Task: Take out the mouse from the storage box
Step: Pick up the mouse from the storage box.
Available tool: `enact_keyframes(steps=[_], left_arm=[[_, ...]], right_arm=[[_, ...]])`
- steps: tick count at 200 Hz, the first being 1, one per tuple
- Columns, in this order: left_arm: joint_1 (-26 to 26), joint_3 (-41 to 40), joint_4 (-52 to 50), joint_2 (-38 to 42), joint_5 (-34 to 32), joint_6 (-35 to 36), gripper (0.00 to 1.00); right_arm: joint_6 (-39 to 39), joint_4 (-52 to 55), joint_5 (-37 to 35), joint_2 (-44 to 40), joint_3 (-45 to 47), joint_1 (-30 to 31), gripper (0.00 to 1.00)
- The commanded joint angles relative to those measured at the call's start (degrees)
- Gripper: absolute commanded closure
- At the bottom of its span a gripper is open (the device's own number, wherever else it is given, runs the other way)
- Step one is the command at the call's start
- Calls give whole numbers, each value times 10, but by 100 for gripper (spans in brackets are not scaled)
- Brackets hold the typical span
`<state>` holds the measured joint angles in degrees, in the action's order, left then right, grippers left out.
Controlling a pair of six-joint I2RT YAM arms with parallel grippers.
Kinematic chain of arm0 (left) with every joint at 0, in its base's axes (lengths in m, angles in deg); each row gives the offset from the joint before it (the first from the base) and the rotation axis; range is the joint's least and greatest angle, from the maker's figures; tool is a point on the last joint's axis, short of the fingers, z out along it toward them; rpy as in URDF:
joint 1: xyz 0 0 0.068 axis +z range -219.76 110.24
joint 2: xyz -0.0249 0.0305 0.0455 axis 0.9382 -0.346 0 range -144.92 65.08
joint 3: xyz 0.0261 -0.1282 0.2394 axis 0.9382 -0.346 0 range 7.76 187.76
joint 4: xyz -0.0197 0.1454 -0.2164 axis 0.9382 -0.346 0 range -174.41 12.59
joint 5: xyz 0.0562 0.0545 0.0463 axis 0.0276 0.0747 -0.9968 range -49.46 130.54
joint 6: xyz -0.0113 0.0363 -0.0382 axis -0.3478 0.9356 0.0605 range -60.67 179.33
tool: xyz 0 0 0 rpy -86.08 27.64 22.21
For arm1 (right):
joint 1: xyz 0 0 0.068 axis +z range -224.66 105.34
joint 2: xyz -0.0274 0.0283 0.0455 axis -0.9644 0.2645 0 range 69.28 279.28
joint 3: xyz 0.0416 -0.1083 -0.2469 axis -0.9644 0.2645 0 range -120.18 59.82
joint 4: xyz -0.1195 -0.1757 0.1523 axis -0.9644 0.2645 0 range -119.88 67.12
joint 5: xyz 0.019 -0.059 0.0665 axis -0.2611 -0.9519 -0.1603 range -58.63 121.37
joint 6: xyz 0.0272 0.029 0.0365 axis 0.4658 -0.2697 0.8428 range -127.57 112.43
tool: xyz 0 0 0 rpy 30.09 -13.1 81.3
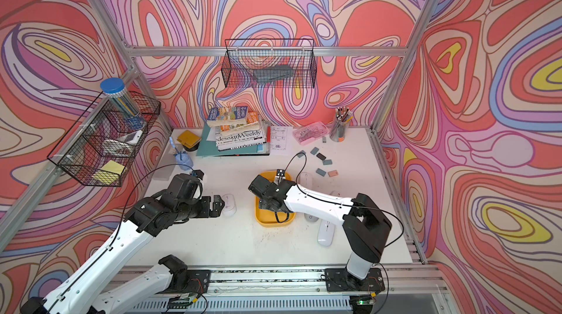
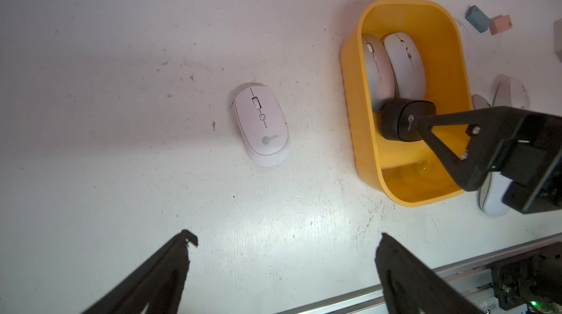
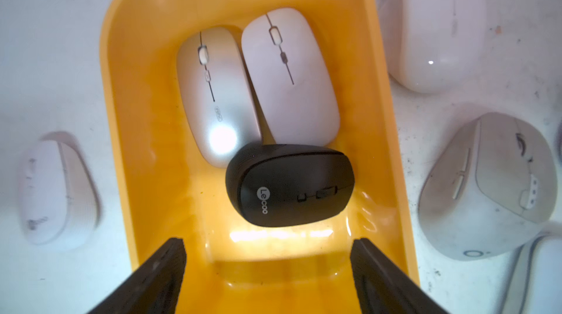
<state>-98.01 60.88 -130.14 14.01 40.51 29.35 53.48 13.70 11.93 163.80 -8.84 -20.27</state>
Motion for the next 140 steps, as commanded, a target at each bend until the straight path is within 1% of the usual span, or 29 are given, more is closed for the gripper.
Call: enact_keyframes(steps=[1, 14, 24, 35, 61, 94, 123, 140], left_arm=[[0, -3, -1, 7, -3, 4, 1], [0, -4, -1, 6, -1, 4, 1], [0, -4, -1, 6, -1, 4, 1], [0, -3, -2, 7, -1, 4, 1], [0, -4, -1, 11, -2, 4, 1], [0, -4, -3, 14, -4, 3, 1], [0, -4, -1, 19, -6, 1, 1], [0, -5, -1, 19, -4, 1, 1]], right_arm=[[117, -70, 7, -31, 61, 0, 12], [167, -103, 9, -40, 85, 1, 12], [188, -128, 18, -33, 92, 0, 13], [210, -127, 9, -23, 81, 1, 13], [229, -151, -2, 2, 49, 1, 13], [306, -134, 1, 29, 25, 1, 14], [385, -113, 16, 24, 36, 1, 14], [435, -143, 26, 6, 73, 1, 14]])
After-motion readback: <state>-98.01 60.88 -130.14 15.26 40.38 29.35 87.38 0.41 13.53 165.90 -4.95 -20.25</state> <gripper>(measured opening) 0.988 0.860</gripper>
